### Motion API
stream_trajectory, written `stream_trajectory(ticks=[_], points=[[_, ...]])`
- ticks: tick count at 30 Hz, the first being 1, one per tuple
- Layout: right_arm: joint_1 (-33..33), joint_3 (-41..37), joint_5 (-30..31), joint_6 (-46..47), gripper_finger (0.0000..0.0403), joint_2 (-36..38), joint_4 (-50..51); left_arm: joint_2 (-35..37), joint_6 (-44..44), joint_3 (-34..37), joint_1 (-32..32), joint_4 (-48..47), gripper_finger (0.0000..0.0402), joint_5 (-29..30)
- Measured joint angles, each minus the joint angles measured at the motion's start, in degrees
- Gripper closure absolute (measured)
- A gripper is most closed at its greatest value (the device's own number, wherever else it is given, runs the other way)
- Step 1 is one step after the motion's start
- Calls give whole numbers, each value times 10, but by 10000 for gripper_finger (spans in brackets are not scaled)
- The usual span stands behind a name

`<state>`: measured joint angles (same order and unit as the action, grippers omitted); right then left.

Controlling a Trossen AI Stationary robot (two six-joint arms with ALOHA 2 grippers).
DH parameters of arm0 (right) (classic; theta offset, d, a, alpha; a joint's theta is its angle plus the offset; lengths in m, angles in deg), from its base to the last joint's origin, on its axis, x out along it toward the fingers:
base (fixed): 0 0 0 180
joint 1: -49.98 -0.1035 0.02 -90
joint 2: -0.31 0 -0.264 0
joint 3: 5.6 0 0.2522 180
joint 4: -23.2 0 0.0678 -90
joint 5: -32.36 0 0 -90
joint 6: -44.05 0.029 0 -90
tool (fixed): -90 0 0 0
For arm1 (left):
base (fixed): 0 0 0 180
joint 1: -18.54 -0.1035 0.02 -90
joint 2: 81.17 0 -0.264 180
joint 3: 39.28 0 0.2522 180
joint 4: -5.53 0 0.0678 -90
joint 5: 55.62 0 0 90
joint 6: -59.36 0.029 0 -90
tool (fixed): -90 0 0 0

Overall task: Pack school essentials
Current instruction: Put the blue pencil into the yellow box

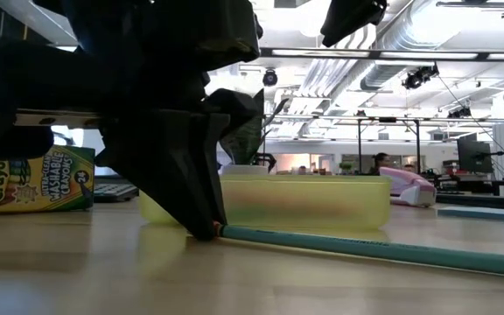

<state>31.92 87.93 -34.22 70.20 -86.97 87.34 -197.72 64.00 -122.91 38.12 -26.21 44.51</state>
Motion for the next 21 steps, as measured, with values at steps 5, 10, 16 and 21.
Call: stream_trajectory(ticks=[5, 10, 16, 21], points=[[0, 0, -8, 16, 249, 2, 6, 6, -30, 1, 6, 6, 380, 7], [-2, 0, -16, 24, 249, 8, 13, 18, -78, 3, 16, -1, 380, 14], [-6, 0, -23, 26, 249, 8, 23, 48, -122, 4, 34, -15, 381, 15], [-10, 0, -24, 40, 249, 8, 34, 73, -162, 2, 38, -22, 381, 37]])
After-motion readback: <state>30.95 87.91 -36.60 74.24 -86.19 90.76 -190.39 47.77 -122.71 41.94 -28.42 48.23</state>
